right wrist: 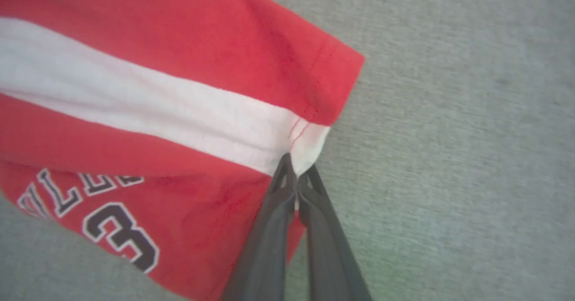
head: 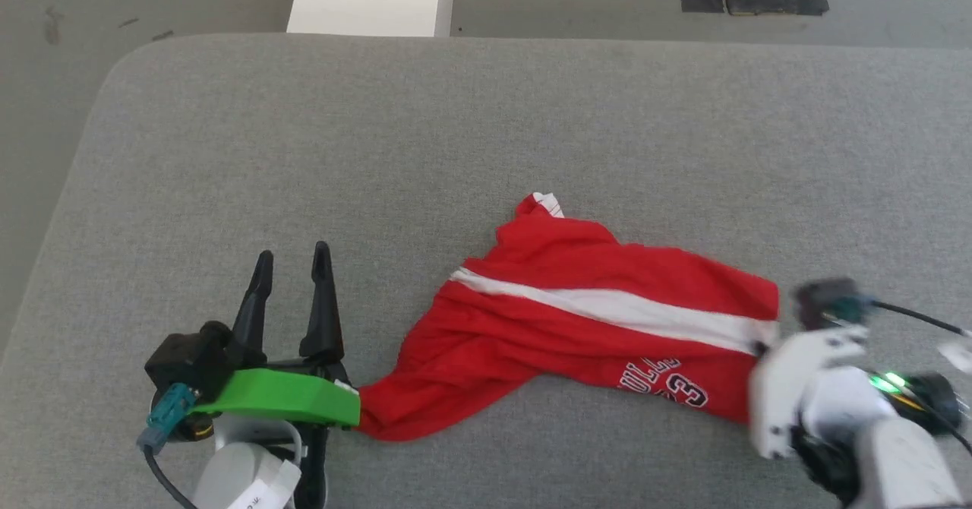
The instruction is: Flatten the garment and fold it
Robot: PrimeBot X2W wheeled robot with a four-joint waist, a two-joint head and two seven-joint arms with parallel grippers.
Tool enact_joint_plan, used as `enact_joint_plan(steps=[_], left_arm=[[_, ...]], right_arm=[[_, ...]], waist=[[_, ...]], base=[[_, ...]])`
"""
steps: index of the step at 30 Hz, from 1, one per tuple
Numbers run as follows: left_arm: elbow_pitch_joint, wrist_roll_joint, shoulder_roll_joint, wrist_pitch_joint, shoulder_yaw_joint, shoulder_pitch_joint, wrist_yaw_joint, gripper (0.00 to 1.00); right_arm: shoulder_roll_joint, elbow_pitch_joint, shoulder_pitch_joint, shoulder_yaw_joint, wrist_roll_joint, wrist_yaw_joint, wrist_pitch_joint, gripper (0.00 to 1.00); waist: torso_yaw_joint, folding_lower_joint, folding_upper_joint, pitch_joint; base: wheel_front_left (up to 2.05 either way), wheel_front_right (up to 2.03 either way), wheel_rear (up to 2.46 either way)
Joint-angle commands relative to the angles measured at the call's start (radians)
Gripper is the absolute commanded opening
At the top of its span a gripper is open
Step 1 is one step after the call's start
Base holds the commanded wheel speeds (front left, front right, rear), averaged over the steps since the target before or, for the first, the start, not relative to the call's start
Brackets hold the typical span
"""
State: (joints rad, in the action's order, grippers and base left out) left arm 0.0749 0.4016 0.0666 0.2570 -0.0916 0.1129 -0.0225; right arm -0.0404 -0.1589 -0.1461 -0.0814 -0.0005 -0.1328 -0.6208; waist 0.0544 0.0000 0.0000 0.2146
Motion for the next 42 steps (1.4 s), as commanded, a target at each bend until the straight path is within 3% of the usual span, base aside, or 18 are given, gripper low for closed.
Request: enact_joint_plan(steps=[1, 6, 10, 11, 12, 19, 27, 33, 41, 42], left_arm=[[0.006, -0.011, -0.005, 0.005, 0.009, 0.007, -0.010, 1.00], [0.031, -0.026, -0.012, 0.005, 0.010, -0.006, -0.026, 1.00], [0.054, -0.031, -0.014, 0.005, -0.006, -0.003, -0.038, 1.00], [0.061, -0.031, -0.014, 0.005, -0.012, -0.001, -0.041, 1.00], [0.070, -0.035, -0.014, 0.005, -0.022, 0.002, -0.044, 1.00], [0.085, -0.037, -0.014, -0.069, -0.138, 0.021, -0.079, 1.00], [0.055, 0.012, -0.013, -0.367, -0.292, 0.022, -0.097, 1.00], [0.019, 0.022, -0.007, -0.522, -0.312, 0.015, -0.051, 1.00], [-0.001, 0.029, 0.003, -0.631, -0.316, 0.020, -0.007, 1.00], [-0.002, 0.033, 0.003, -0.638, -0.316, 0.021, -0.007, 0.88]], right_arm=[[-0.010, 0.006, 0.045, -0.047, -0.009, 0.002, 0.008, 0.00], [-0.010, 0.069, 0.098, -0.184, -0.015, 0.002, 0.043, 0.00], [-0.010, 0.071, 0.117, -0.237, -0.001, 0.002, 0.067, 0.00], [-0.010, 0.070, 0.118, -0.241, 0.010, 0.002, 0.082, 0.65], [-0.010, 0.067, 0.119, -0.238, 0.027, 0.002, 0.101, 1.00], [-0.010, 0.093, 0.150, -0.207, 0.084, 0.002, 0.316, 1.00], [-0.010, 0.170, 0.210, -0.163, 0.102, 0.002, 0.526, 1.00], [-0.010, 0.170, 0.224, -0.134, 0.108, 0.002, 0.573, 1.00], [-0.010, 0.142, 0.213, -0.094, 0.122, 0.002, 0.582, 1.00], [-0.010, 0.139, 0.211, -0.092, 0.122, 0.002, 0.583, 1.00]], waist=[[-0.007, 0.0000, 0.0000, -0.014], [-0.034, 0.0000, 0.0000, -0.043], [-0.057, 0.0000, 0.0000, -0.061], [-0.062, 0.0000, 0.0000, -0.066], [-0.069, 0.0000, 0.0000, -0.071], [-0.093, 0.0000, 0.0000, -0.097], [-0.113, 0.0000, 0.0000, -0.108], [-0.137, 0.0000, 0.0000, -0.109], [-0.160, 0.0000, 0.0000, -0.104], [-0.162, 0.0000, 0.0000, -0.104]], base=[[0.00, 0.00, 0.00], [0.00, 0.00, 0.00], [0.00, 0.00, 0.00], [0.00, 0.00, 0.00], [0.00, 0.00, 0.00], [0.00, 0.00, 0.00], [0.00, 0.00, 0.00], [0.00, 0.00, 0.00], [0.00, 0.00, 0.00], [0.00, 0.00, 0.00]])
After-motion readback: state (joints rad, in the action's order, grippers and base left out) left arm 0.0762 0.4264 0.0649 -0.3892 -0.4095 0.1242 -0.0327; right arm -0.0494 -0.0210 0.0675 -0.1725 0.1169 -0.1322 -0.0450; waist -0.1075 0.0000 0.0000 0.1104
